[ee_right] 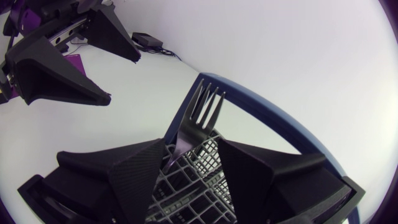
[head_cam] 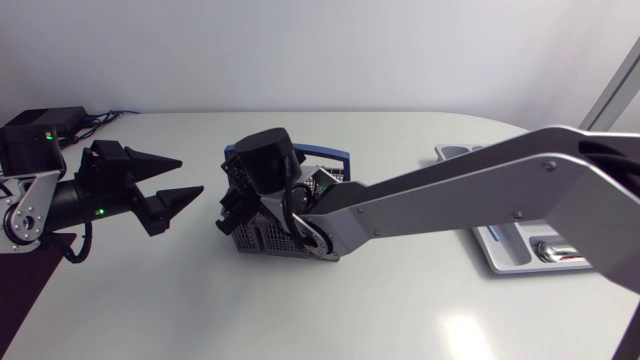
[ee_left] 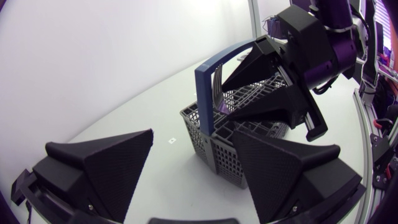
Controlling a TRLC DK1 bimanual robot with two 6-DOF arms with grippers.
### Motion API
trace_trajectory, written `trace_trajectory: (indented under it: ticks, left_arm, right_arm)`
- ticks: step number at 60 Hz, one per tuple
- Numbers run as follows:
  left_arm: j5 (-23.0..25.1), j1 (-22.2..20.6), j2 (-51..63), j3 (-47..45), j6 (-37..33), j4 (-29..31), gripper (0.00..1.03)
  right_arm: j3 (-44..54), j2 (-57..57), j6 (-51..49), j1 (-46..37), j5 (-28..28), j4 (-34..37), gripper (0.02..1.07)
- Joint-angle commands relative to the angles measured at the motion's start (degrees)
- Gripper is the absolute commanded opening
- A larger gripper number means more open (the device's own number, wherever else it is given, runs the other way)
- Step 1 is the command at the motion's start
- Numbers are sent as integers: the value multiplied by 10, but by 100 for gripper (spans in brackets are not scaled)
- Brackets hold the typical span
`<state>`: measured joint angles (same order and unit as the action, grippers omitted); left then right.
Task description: Unload the cutlery basket into the drawer organizer.
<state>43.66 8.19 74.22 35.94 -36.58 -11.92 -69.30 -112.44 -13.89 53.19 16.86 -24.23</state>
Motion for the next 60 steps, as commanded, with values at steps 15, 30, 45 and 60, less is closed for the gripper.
trace_trajectory:
  ticks: [15, 30, 45, 60]
  left_arm:
    - [26, 25, -5, -24, -17, -6, 89]
    - [36, 34, -14, -31, -17, -6, 89]
    - [49, 47, -14, -40, -21, -6, 89]
    - [49, 44, -14, -43, -22, -9, 89]
  right_arm:
    - [-18, -34, 41, 13, 12, -6, 56]
    - [-48, -63, 54, 24, 54, -6, 51]
    - [-56, -80, 67, 22, 76, -6, 17]
    - [4, -45, 35, 26, 76, -57, 13]
